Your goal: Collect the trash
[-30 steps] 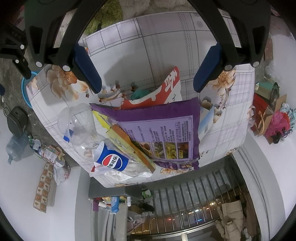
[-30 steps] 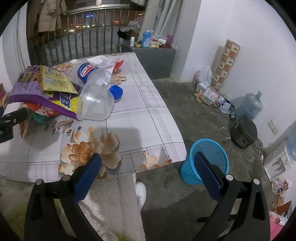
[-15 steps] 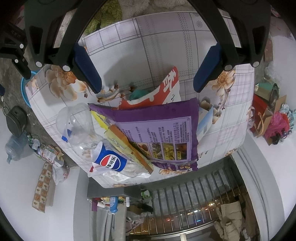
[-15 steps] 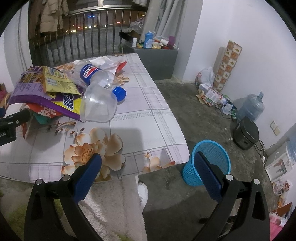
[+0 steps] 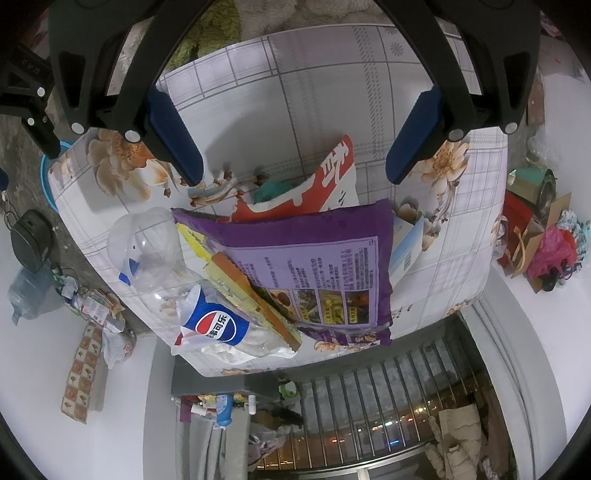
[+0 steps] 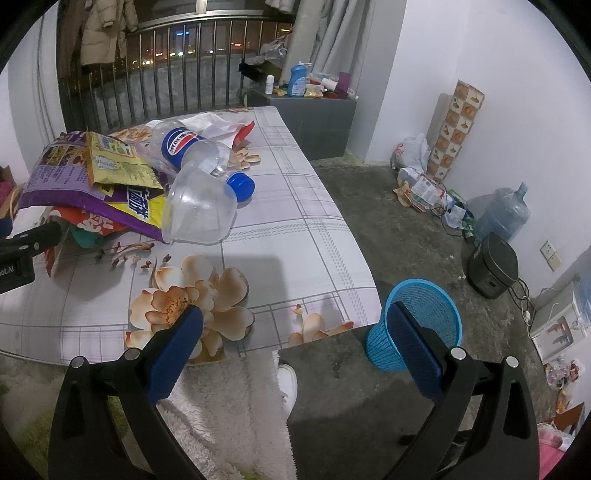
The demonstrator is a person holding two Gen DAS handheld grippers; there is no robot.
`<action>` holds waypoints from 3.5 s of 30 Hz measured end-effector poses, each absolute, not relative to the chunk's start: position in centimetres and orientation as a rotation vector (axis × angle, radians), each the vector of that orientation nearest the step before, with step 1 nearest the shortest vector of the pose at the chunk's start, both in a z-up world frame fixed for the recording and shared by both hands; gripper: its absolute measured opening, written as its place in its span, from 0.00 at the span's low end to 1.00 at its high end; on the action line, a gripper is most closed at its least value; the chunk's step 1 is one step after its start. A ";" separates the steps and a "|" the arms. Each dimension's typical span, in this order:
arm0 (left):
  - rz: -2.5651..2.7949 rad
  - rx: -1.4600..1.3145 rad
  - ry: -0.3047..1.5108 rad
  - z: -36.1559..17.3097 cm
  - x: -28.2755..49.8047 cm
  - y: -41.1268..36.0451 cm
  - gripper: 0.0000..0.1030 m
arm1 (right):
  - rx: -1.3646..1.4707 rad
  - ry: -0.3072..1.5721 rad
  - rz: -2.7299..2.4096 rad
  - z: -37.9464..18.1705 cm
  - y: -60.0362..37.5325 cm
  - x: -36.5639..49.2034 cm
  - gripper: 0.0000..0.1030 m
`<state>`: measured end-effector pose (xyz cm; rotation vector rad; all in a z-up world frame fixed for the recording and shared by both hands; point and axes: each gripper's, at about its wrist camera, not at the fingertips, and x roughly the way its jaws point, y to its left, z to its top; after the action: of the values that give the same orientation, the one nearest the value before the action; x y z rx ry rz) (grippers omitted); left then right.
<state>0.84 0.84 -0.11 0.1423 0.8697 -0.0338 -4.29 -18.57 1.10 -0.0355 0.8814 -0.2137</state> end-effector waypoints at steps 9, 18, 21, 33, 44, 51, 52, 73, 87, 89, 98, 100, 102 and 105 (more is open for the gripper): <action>-0.031 0.142 0.874 -0.4 0.8 0.8 0.92 | -0.035 0.881 -0.213 1.1 -18.6 -4.3 0.94; -0.027 0.137 0.883 -0.6 0.9 1.0 0.93 | -0.034 0.882 -0.212 1.1 -18.6 -4.3 0.94; -0.023 0.134 0.889 -0.7 0.9 1.2 0.93 | -0.032 0.882 -0.213 1.1 -18.5 -4.3 0.94; -0.063 0.132 0.789 0.8 0.7 1.5 0.93 | 0.053 0.849 -0.188 1.5 -18.0 -3.6 0.94; -0.419 -0.005 0.715 4.5 3.9 3.9 0.93 | 0.160 0.713 -0.157 3.3 -18.3 -0.7 0.94; -0.495 -0.078 0.729 4.4 6.2 3.4 0.93 | 0.210 0.759 -0.056 2.1 -16.8 4.0 0.94; -0.495 -0.078 0.731 4.4 6.4 3.3 0.93 | 0.209 0.765 -0.047 1.9 -16.7 4.4 0.94; -0.306 0.023 0.956 0.7 13.1 0.2 0.42 | 0.351 0.976 0.052 -1.8 -20.1 7.3 0.38; -0.264 0.051 0.858 3.9 10.6 0.5 0.11 | 0.387 0.995 0.148 -1.7 -23.2 6.6 0.06; -0.259 0.054 0.843 4.7 10.0 0.5 0.11 | 0.381 0.992 0.170 -1.4 -23.4 6.5 0.06; -0.348 -0.002 0.795 8.3 7.9 -1.1 0.10 | 0.419 0.941 0.260 1.1 -26.3 5.0 0.06; -0.426 0.002 0.782 8.9 7.9 -3.0 0.10 | 0.435 0.915 0.234 1.8 -27.4 4.3 0.06; -0.505 0.013 0.774 9.3 8.3 -5.2 0.10 | 0.465 0.880 0.179 2.8 -29.5 3.2 0.06; -0.658 0.011 0.767 9.8 9.3 -9.7 0.10 | 0.492 0.824 0.005 4.0 -33.8 0.9 0.06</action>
<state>9.33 -9.69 9.84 0.0107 0.7675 -0.6576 0.94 -33.83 3.95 0.4924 0.8244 0.0052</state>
